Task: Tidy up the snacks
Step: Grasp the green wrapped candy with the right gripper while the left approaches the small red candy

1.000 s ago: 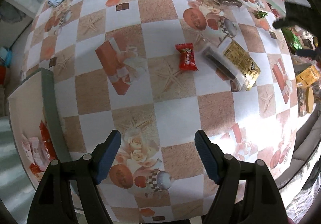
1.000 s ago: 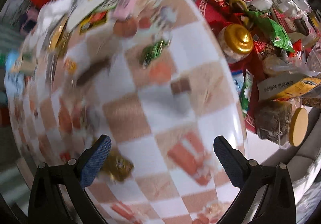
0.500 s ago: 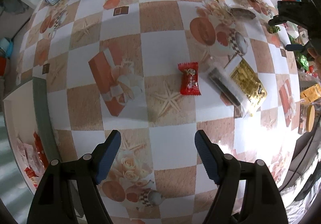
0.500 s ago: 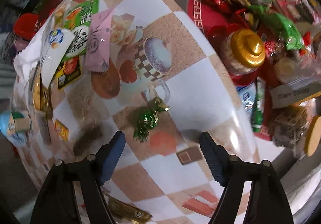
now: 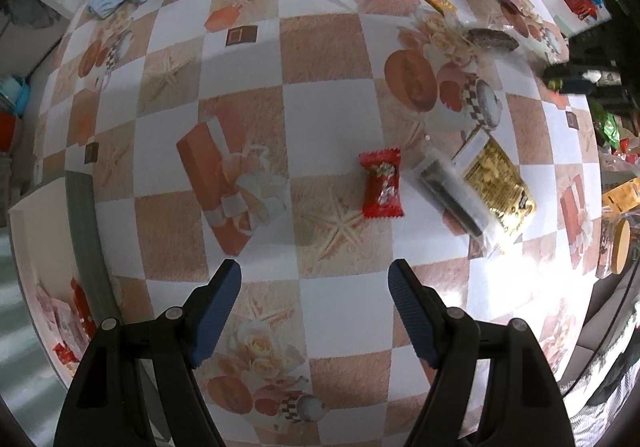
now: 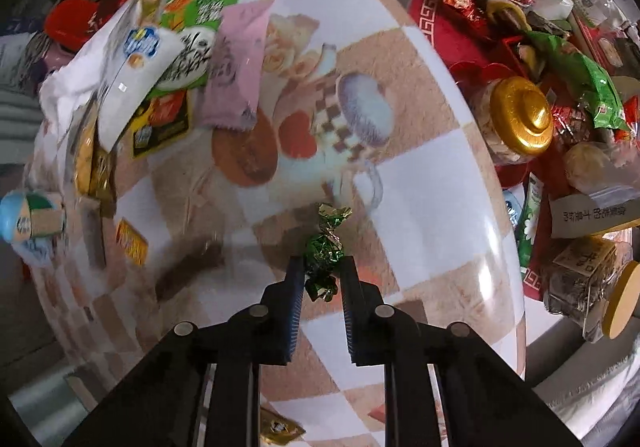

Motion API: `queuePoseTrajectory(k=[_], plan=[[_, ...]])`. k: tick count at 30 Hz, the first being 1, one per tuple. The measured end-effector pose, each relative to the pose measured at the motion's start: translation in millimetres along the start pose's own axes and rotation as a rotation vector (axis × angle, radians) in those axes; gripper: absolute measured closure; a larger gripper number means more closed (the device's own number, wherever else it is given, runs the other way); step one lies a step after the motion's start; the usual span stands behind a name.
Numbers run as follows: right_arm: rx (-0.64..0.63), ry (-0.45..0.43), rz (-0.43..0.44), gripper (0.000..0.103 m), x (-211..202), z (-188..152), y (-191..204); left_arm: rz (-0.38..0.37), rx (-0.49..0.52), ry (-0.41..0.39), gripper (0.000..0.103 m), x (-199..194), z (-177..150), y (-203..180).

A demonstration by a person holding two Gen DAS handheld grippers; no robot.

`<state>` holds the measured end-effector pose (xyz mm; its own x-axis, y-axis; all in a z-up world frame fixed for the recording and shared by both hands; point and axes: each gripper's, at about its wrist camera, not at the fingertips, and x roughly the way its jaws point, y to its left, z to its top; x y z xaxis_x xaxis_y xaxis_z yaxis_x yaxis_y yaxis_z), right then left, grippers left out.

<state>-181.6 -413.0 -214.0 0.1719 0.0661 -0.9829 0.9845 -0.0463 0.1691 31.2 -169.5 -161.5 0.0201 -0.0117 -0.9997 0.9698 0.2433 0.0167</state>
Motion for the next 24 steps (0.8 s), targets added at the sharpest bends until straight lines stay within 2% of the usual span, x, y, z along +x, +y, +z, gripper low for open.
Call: queuePoseTrajectory(k=[9, 15, 21, 22, 24], plan=[[-0.078, 0.061, 0.019, 0.083, 6.5, -71.6, -6.4, -0.014, 0.039, -0.015, 0.024, 8.0, 28.7, -19.7], [-0.064, 0.089, 0.038, 0.083, 5.4, -100.5, -16.0, -0.027, 0.049, 0.012, 0.024, 24.8, 47.6, -29.4], [-0.1, 0.079, 0.033, 0.083, -5.3, -121.9, -15.9, -0.045, 0.032, 0.037, 0.024, 38.7, 67.2, -29.6], [-0.108, 0.075, 0.032, 0.083, -8.1, -126.8, -14.3, -0.059, 0.027, 0.048, 0.027, 41.0, 69.3, -30.1], [-0.118, 0.067, 0.032, 0.083, -12.8, -134.8, -13.5, -0.041, 0.032, 0.043, 0.036, 43.2, 74.0, -30.3]])
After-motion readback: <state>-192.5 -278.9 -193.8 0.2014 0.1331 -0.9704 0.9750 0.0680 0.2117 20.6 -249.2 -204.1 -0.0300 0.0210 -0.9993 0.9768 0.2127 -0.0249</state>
